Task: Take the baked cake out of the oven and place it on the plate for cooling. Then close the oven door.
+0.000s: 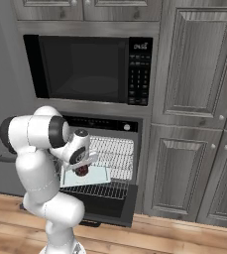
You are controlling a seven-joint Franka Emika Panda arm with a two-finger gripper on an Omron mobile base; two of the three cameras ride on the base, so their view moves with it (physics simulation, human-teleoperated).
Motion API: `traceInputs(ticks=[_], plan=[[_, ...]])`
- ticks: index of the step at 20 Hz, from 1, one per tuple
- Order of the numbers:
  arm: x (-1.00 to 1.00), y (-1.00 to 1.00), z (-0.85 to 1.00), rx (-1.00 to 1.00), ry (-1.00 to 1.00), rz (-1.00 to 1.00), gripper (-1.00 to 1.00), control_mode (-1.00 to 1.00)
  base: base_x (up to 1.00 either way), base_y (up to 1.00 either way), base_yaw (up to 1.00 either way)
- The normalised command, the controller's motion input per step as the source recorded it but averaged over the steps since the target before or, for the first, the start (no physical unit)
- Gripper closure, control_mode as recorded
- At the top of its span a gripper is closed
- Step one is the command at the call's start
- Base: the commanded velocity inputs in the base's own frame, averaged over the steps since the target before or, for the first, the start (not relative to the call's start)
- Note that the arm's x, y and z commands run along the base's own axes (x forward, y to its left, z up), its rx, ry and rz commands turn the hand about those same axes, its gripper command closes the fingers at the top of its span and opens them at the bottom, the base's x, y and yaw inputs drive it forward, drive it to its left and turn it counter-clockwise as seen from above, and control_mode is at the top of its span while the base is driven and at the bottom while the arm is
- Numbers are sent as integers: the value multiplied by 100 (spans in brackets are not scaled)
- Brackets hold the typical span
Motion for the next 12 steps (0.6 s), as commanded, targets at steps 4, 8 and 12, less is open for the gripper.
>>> traceInputs(ticks=[4,8,12], plan=[[1,-12,30,-10,14,29,100,-100,0,0,0],[0,-10,30,-7,4,34,100,-100,0,0,0],[-5,-9,28,-8,0,42,100,-100,0,0,0]])
